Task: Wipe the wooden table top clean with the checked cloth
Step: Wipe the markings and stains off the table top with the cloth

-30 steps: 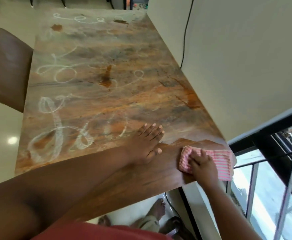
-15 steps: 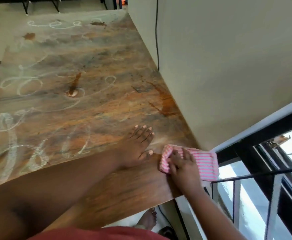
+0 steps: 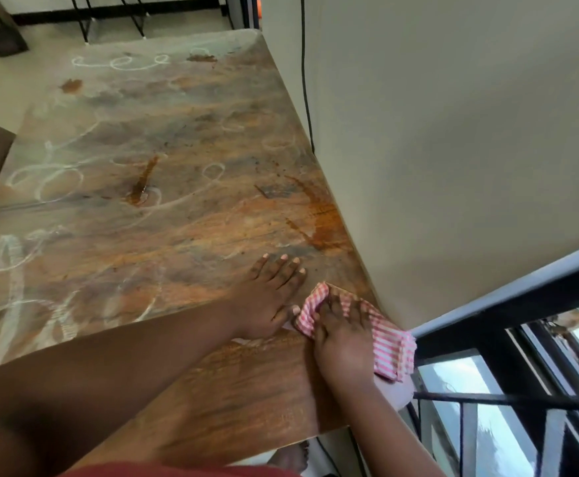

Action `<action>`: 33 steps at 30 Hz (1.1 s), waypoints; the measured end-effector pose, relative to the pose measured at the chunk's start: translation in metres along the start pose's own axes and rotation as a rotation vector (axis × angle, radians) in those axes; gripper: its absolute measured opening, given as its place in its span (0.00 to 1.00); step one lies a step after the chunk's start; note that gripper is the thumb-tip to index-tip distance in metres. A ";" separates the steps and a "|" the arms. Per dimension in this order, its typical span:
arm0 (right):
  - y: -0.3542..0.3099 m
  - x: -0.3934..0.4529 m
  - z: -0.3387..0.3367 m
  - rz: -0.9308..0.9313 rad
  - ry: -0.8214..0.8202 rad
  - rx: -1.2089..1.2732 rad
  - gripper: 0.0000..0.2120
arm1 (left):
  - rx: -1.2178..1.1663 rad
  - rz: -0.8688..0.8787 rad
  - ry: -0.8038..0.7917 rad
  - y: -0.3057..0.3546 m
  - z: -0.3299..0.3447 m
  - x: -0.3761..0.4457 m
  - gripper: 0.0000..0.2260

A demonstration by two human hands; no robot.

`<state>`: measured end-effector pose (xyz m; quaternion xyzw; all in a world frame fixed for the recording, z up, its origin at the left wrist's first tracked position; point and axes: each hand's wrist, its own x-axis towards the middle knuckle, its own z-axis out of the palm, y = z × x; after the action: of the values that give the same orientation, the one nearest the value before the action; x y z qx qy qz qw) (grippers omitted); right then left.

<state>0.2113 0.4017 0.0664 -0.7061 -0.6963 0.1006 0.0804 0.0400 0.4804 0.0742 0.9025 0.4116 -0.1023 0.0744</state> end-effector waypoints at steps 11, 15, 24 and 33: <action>-0.018 0.045 -0.011 0.314 -0.220 -0.192 0.25 | 0.003 -0.077 -0.012 -0.004 -0.008 -0.009 0.31; -0.002 0.029 -0.008 0.100 -0.236 -0.186 0.27 | 0.022 -0.090 -0.011 -0.004 -0.006 -0.015 0.31; -0.020 0.057 -0.016 0.285 -0.300 -0.181 0.26 | -0.026 -0.163 0.002 -0.009 -0.009 -0.030 0.32; 0.023 0.004 -0.019 -0.174 -0.292 -0.101 0.29 | -0.076 -0.211 0.022 -0.025 0.010 -0.067 0.36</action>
<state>0.2385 0.4055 0.0792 -0.6240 -0.7633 0.1598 -0.0486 -0.0232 0.4462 0.0796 0.8518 0.5088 -0.0838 0.0928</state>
